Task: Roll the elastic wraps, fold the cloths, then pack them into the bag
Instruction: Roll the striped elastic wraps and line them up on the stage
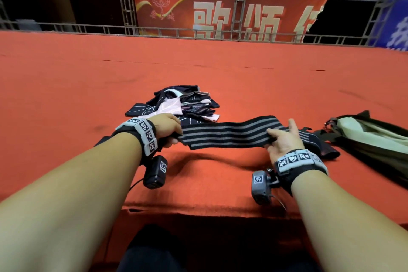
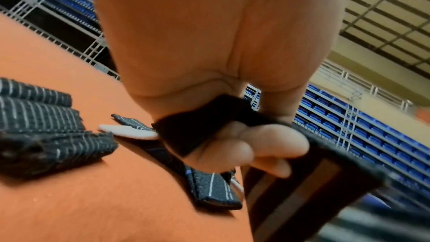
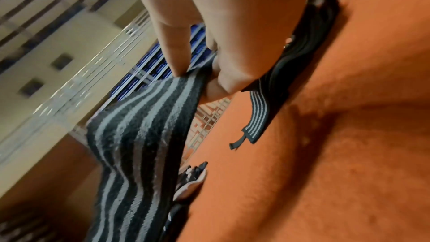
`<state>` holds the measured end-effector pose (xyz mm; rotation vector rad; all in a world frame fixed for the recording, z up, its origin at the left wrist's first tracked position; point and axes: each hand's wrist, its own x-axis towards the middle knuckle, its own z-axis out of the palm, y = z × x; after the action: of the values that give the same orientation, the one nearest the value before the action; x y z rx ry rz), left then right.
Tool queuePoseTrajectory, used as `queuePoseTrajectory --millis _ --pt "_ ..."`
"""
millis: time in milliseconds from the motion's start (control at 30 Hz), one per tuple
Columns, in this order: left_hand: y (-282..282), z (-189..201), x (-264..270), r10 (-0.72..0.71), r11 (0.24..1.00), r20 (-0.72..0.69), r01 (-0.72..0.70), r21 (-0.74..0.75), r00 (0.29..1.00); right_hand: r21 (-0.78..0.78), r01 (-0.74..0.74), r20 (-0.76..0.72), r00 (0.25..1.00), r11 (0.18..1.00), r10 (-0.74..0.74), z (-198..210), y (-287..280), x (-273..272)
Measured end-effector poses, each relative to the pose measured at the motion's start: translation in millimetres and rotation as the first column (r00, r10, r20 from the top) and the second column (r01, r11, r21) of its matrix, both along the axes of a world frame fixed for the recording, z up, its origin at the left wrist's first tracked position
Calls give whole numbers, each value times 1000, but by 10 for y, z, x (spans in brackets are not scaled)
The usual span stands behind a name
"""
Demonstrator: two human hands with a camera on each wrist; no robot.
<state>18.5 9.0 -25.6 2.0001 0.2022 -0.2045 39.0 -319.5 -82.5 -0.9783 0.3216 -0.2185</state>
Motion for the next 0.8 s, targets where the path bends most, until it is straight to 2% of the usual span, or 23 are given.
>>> queuePoseTrajectory --millis 67,133,200,300,367,400,467,533,633,800 --pt "-33 14 -6 -19 989 2 19 -146 1000 -171 -56 30 998 984 62 -34 90 6" --pt "-117 86 -54 -93 970 -6 90 -227 996 -357 -103 33 992 929 123 -88 130 31" --pt "-206 208 -132 -156 945 -31 141 -296 987 -448 -118 20 990 886 142 -131 157 35" --pt "-247 343 -190 -279 836 -44 220 -502 959 -413 -126 13 989 902 144 -166 216 -5" --pt "-259 388 -214 -376 737 15 309 -600 926 -377 -215 4 972 901 234 -151 259 -54" --pt "-264 408 -234 -401 701 52 343 -625 915 -374 -298 -5 948 878 320 -147 279 -69" --pt "-293 436 -254 -403 681 118 383 -624 908 -421 -467 -60 870 778 490 -135 342 -84" --pt "-321 452 -263 -366 696 157 382 -608 917 -456 -545 -106 818 704 565 -109 450 -102" --pt "-325 456 -246 -297 807 155 335 -487 942 -452 -604 -118 770 657 627 -110 584 -103" --pt "-258 399 -206 -245 952 30 247 -180 969 -552 -587 -238 792 592 563 -109 668 -175"
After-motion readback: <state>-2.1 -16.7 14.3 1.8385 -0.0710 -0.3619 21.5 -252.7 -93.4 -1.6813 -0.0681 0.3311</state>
